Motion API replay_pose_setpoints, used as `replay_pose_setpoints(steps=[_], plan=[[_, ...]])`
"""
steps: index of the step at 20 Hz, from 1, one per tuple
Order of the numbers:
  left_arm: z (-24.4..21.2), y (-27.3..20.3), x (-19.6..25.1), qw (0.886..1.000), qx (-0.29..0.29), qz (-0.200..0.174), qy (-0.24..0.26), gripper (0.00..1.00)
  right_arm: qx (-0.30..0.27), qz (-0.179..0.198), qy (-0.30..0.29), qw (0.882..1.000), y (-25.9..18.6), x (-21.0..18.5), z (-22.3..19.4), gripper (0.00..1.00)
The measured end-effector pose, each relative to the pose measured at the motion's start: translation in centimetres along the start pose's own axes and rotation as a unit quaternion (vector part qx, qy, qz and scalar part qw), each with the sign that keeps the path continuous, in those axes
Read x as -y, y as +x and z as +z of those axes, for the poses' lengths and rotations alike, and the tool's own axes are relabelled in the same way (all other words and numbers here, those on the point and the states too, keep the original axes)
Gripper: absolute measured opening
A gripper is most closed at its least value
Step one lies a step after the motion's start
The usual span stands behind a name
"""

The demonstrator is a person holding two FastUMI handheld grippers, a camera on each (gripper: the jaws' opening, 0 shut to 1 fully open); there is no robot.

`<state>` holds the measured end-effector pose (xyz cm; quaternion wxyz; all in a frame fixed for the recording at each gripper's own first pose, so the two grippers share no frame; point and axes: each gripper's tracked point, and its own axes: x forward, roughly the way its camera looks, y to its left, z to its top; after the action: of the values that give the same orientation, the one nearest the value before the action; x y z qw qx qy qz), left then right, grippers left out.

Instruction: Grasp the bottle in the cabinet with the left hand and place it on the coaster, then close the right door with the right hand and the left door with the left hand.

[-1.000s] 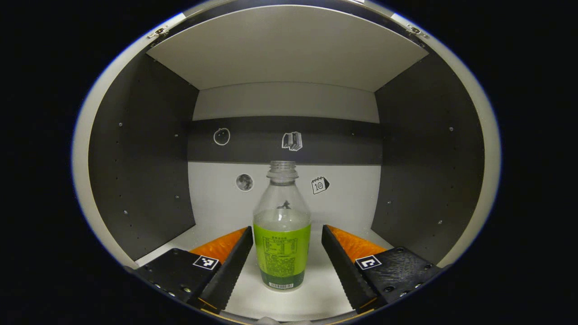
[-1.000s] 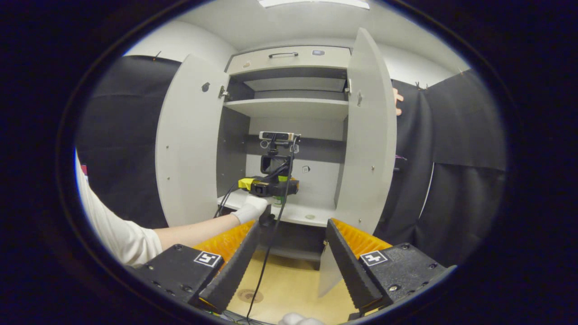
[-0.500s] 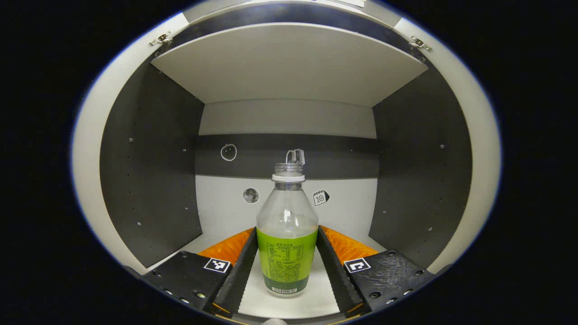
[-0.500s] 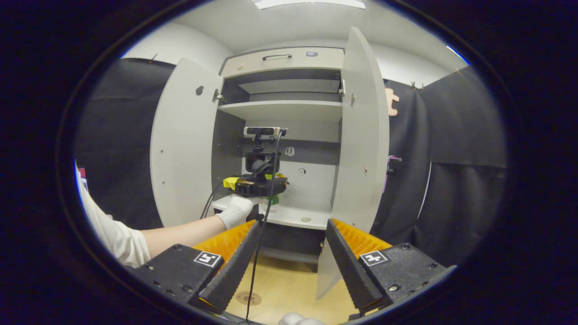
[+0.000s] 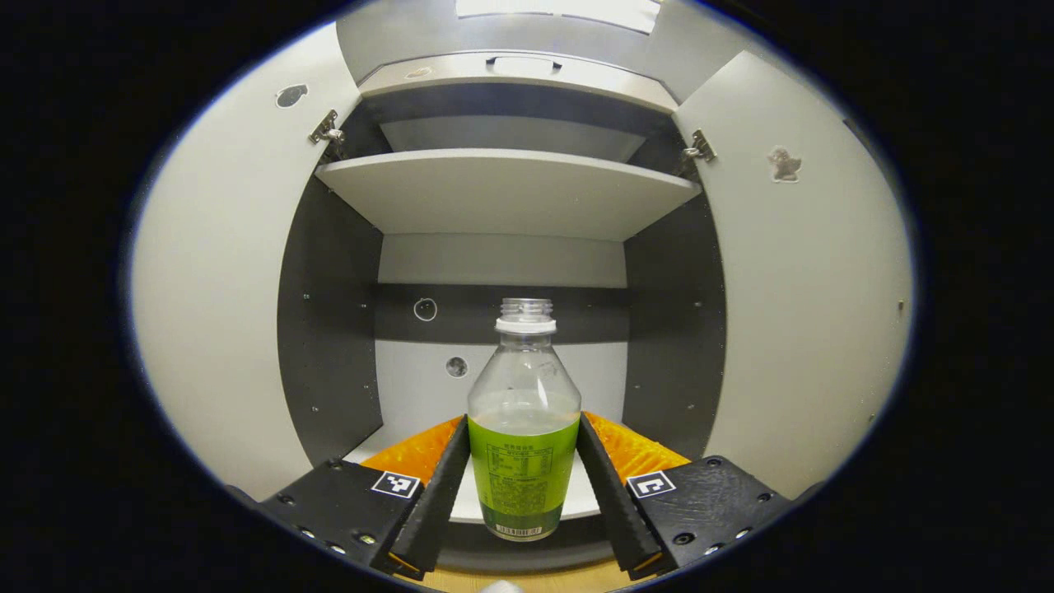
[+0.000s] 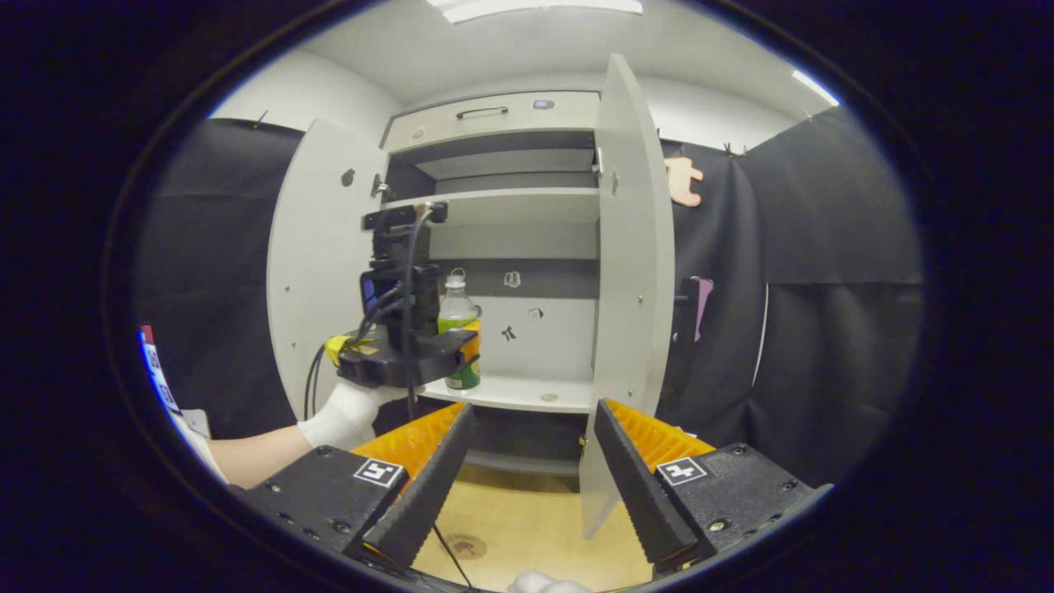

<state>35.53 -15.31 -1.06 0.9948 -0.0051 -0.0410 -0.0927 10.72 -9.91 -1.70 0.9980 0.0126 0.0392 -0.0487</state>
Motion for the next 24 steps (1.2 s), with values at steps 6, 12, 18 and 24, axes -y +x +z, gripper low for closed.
replay_pose_setpoints(steps=[6, 12, 18, 24], plan=[[-2.0, -7.7, 1.3, 0.999, -0.013, -0.033, 0.007, 0.76, 0.004, -0.031, 0.004, 0.999, -1.6, 1.8, -0.2, 0.97], [-7.9, -13.5, 1.2, 0.998, -0.043, -0.05, -0.001, 0.76, 0.001, -0.047, -0.003, 0.999, -3.0, 2.5, -0.8, 0.97], [-14.5, -17.6, 2.1, 0.996, -0.05, -0.075, -0.004, 0.8, -0.021, -0.051, -0.013, 0.998, -3.4, 2.3, -2.2, 0.95], [-21.6, -19.8, 3.1, 0.992, -0.079, -0.095, -0.031, 0.76, -0.043, -0.054, -0.023, 0.997, -3.2, 2.5, -3.6, 0.97]])
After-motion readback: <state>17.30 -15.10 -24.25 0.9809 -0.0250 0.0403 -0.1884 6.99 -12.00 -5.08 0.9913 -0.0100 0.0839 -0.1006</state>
